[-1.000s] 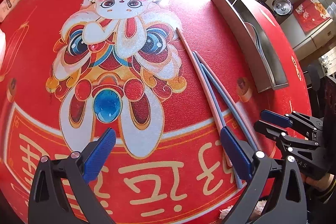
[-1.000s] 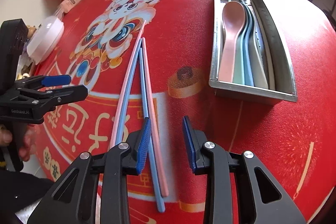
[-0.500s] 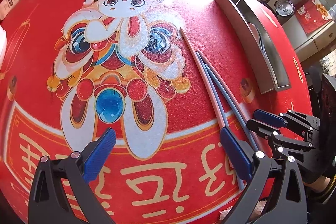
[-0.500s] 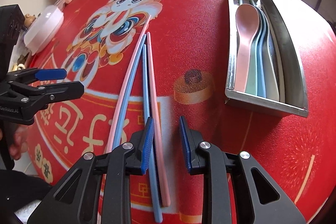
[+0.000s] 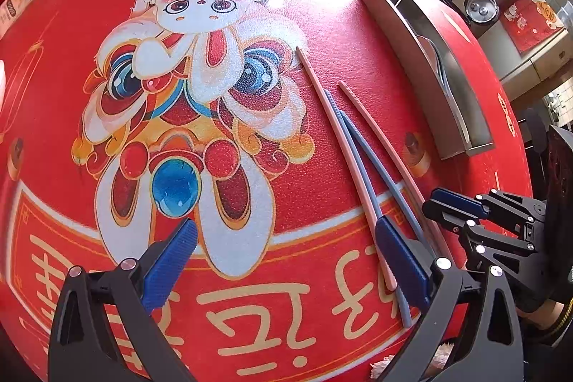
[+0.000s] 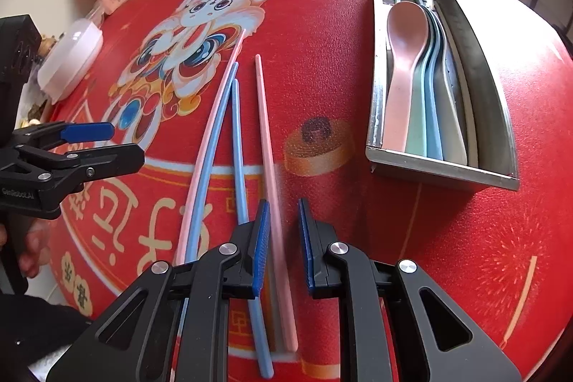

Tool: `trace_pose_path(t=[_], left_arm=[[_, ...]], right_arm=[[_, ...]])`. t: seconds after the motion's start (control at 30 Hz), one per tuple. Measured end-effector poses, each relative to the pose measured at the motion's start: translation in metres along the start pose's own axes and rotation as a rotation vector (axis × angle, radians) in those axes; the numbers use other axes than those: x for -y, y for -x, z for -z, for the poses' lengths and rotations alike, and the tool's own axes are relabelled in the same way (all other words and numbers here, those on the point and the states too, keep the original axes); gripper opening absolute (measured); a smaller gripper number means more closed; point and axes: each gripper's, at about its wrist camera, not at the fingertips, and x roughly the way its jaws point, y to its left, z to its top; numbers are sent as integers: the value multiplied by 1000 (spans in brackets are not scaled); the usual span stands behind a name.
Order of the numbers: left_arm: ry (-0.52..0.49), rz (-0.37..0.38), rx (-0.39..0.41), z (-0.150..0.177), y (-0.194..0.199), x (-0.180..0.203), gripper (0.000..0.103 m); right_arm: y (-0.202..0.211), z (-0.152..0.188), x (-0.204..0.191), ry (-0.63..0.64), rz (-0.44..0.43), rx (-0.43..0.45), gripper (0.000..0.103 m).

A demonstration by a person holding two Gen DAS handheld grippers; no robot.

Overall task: Organize utensils
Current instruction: 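Move both tools back over the loose pink and blue chopsticks, then close the right gripper on a pink chopstick while the left gripper grasps another pink chopstick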

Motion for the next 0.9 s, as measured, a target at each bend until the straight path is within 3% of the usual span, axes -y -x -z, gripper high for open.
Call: trace_pose_path(t=[0.1,0.27,0.43,0.77,0.9], left_arm=[[1,-1,-3,-1,-1,0,97],[-7,-2,-4,-3,-3,3,97],[-11,4,1,-6,-6,6,97],[-57,10,6,-18,-15,27,72],[-62,10,5,-22,-20,33,67]], right_arm=[[-1,0,0,-4,-5,-1,16],[-3,-2,0,1,22,-6,7],[-2,0,1,-3,31,-12,7],[-1,4,7,-28,14,-12,6],[0,5,8,-33,8,-8,6]])
